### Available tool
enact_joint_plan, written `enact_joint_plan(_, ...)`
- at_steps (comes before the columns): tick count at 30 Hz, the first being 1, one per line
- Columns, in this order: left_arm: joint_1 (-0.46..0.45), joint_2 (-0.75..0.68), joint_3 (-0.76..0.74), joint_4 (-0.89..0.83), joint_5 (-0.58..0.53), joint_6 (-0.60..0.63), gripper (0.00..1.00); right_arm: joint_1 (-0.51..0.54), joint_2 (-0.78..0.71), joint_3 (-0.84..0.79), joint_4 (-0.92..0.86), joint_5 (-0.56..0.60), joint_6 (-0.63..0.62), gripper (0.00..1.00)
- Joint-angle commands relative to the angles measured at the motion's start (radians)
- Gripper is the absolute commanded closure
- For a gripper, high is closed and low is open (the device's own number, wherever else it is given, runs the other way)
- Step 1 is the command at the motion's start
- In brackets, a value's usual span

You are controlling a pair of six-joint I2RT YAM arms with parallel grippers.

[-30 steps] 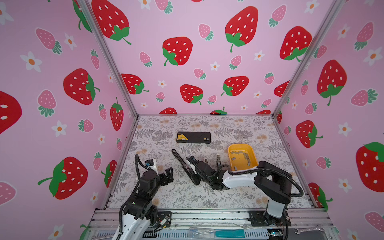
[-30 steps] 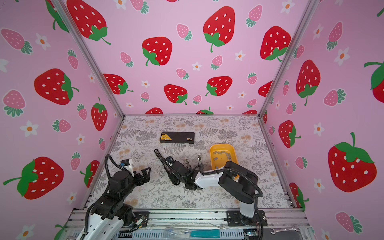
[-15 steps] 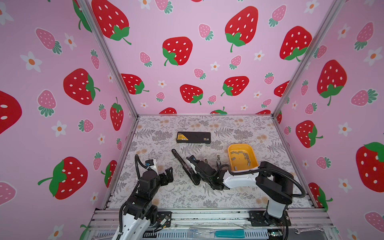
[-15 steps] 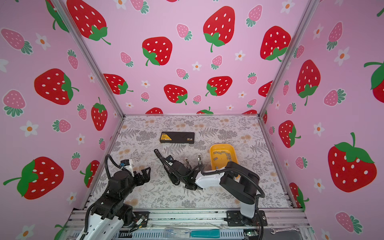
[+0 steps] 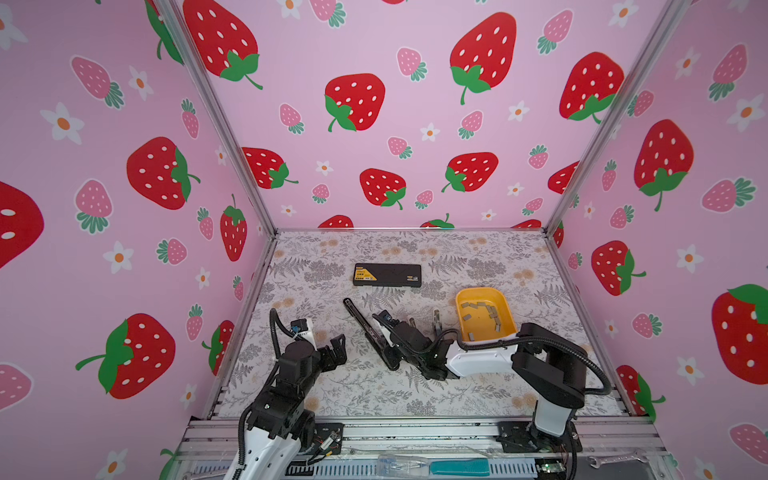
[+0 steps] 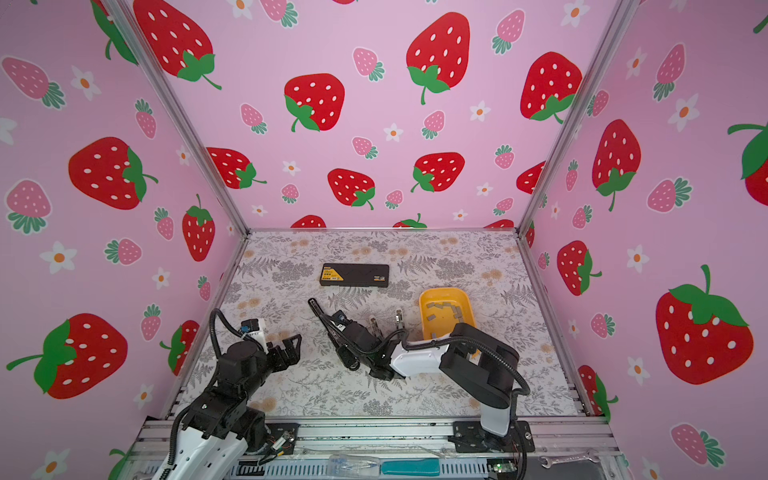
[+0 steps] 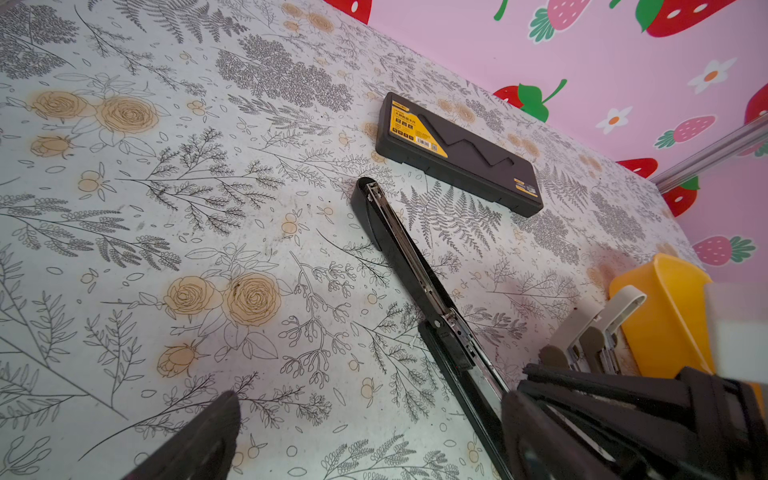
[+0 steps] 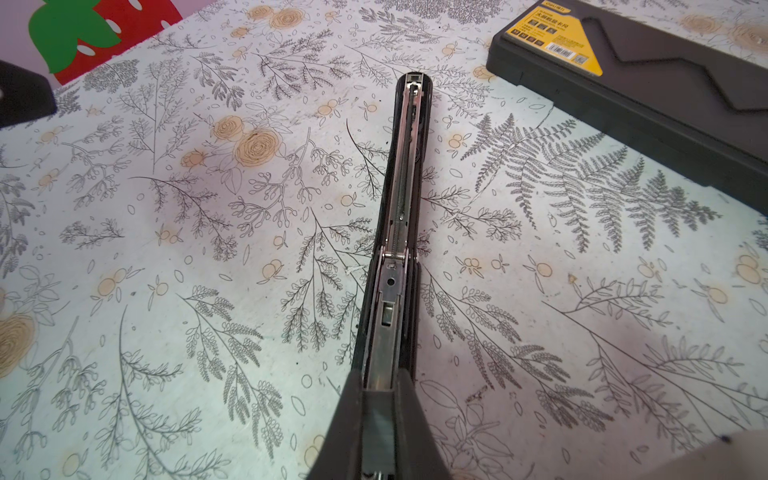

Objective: Load the staples into the stapler

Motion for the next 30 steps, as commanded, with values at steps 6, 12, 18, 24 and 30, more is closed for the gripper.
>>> enact_joint_plan(6,0.004,-0.006,-0.005,-0.018,-0.016,-0.013,0.01,0.006,0.017,0.032,-0.007,-0.013,0.009,0.94)
enact_joint_plan(12,0.004,-0.007,-0.006,-0.02,-0.016,-0.012,0.01,0.006,0.029,0.035,-0.007,-0.011,0.011,0.94)
enact_joint_plan(18,0.004,-0.006,-0.006,-0.018,-0.016,-0.013,0.01,0.006,0.037,0.037,-0.007,-0.013,0.015,0.94)
enact_joint_plan(24,0.003,-0.008,-0.005,-0.02,-0.016,-0.013,0.01,0.006,0.04,0.037,-0.008,-0.013,0.014,0.94)
enact_joint_plan(30,0.004,-0.009,-0.006,-0.021,-0.016,-0.014,0.01,0.006,0.045,0.039,-0.009,-0.018,0.019,0.94)
